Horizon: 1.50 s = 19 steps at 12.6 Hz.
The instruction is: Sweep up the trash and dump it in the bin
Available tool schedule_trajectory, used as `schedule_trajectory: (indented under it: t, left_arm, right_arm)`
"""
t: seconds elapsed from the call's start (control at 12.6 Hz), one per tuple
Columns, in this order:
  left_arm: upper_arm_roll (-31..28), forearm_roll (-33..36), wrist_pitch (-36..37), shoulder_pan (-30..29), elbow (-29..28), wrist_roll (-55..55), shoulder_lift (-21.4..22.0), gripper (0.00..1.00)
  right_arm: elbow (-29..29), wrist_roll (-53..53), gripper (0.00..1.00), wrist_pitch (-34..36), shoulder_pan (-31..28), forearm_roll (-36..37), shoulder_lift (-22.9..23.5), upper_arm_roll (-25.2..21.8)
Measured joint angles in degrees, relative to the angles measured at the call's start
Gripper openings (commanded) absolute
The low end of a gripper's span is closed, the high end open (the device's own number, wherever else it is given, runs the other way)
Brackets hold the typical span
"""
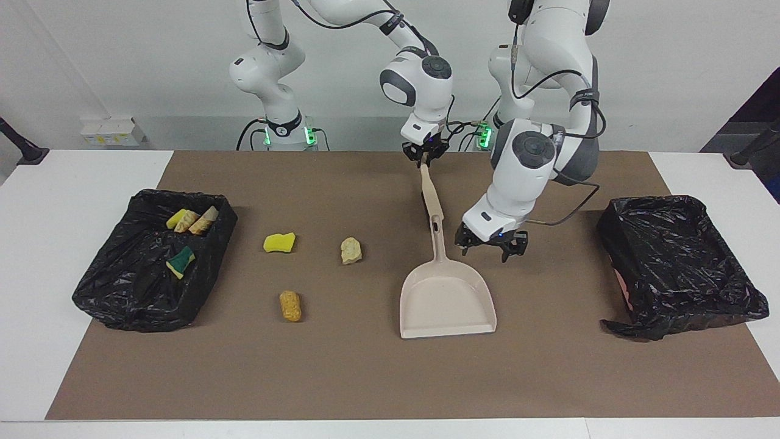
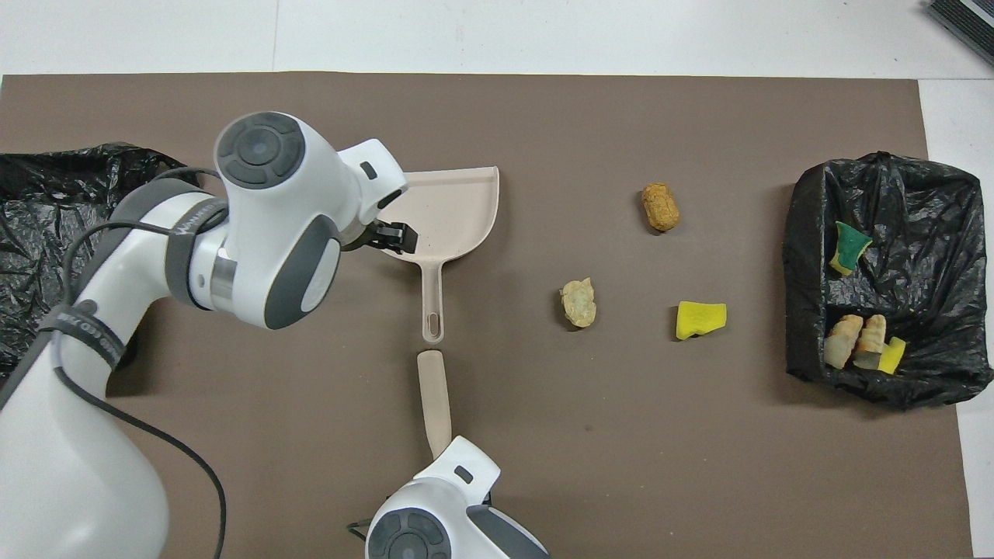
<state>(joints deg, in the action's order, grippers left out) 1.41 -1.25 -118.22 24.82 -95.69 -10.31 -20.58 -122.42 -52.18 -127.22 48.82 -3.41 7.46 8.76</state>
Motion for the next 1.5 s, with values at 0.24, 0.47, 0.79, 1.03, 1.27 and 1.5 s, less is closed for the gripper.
schedule_trajectory:
  t: [0.24,0.47,0.79,1.03,1.27,1.5]
  left_arm:
    - [0.03,0.00,-2.14,4.87,-1.28,-6.61,-1.46,1.00]
    - [-0.07,-0.71,-2.15,7.03,-2.78,-8.78,-3.46,1.00]
    - [-0.94,-5.47,-0.67,6.97,-2.68,-8.79,-3.40,0.84]
    - [-0.99,-5.63,2.62,6.97,-2.57,-8.83,-2.69,0.44]
    - [-0.98,-5.77,4.05,6.98,-2.54,-12.34,-1.90,0.00]
    - [-1.20,-5.80,4.25,6.94,-2.02,-13.20,-1.55,0.00]
  right_arm:
    - [0.04,-5.01,0.00,1.12,0.64,0.00,-0.46,0.02]
    - [-1.27,-6.36,0.00,6.53,0.48,0.00,-4.16,-0.14]
    - [-11.77,-6.90,0.00,8.40,-1.40,0.00,-15.48,-0.44]
    - [-14.67,-7.29,0.00,13.59,-5.08,0.01,-21.28,-0.51]
    - [-15.64,-7.29,0.00,19.68,-13.08,0.38,-25.64,-0.69]
    - [-17.66,-7.22,0.00,21.12,-20.61,2.79,-27.90,-0.87]
